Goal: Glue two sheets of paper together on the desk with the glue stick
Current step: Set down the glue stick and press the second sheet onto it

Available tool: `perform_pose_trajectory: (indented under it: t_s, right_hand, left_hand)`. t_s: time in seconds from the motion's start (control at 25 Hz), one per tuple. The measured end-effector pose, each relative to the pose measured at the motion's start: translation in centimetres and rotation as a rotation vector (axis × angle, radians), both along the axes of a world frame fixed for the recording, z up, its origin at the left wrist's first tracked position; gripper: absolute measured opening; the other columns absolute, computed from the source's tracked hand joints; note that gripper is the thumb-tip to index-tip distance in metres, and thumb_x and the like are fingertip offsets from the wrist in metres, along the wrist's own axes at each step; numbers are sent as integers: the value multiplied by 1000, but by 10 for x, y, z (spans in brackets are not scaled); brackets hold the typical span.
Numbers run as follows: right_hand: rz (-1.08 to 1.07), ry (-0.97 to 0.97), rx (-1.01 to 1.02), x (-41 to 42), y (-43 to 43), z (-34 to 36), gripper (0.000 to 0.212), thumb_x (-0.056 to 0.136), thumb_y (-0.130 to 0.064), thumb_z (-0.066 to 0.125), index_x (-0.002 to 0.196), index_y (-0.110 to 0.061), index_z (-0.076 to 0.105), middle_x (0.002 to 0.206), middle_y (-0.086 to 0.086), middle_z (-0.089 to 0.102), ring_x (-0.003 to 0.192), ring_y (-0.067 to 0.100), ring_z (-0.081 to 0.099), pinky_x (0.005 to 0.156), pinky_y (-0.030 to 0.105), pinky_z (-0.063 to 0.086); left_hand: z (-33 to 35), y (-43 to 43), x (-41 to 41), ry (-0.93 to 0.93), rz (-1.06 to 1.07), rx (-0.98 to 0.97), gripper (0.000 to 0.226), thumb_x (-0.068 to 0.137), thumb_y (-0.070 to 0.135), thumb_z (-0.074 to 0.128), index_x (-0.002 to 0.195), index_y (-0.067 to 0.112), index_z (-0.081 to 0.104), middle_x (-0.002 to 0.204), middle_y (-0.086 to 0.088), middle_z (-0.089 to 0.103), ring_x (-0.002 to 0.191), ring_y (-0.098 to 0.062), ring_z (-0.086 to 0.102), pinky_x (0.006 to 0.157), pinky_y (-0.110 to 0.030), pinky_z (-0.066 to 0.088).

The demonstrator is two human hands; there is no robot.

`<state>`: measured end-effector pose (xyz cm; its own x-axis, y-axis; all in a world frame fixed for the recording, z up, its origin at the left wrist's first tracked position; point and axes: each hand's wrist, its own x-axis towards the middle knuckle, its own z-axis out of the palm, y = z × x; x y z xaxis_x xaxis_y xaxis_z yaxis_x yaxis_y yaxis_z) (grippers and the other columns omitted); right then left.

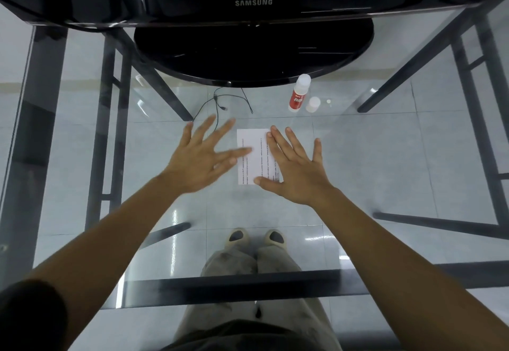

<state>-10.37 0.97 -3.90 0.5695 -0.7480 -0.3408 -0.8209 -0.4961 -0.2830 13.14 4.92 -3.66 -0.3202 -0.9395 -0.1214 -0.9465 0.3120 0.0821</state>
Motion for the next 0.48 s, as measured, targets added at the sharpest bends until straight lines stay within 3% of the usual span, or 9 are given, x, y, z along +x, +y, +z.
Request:
perform_pose_trajectory:
  t_s: [0.16, 0.32, 0.4, 0.48]
  right_hand:
    - [-5, -8, -13, 0, 0, 0, 97, 76, -77, 34, 145, -26, -10, 156, -9, -15, 142, 18, -17, 105, 64, -12]
    - [0, -8, -40, 0, 1, -3, 97, 75, -79, 30, 145, -26, -10, 156, -8, -14, 142, 18, -16, 105, 64, -11]
    - [-2, -5, -55, 1, 2, -5, 96, 75, -79, 28, 145, -26, -11, 156, -9, -14, 142, 17, -17, 105, 64, -11]
    - [-4, 2, -69, 0, 2, -7, 96, 74, -80, 25, 145, -26, -11, 156, -9, -14, 142, 16, -17, 106, 63, -11]
  left_hand:
    - [7, -16, -7, 27, 184, -10, 47, 94, 54, 11, 137, 45, 28, 157, 0, 9, 143, -33, 3, 110, -58, 8]
    - [-5, 37, -43, 151, 296, 86, 53, 94, 51, 5, 142, 33, -10, 152, 14, -7, 139, -14, -15, 113, -47, 1]
    - [-10, 38, -54, 250, 447, 119, 55, 96, 45, 8, 144, 26, -11, 153, 9, -7, 137, -10, -17, 112, -42, -4]
    - [-9, 33, -63, 295, 463, 95, 55, 98, 40, 10, 146, 17, -4, 156, -1, 0, 138, -11, -12, 112, -36, -2]
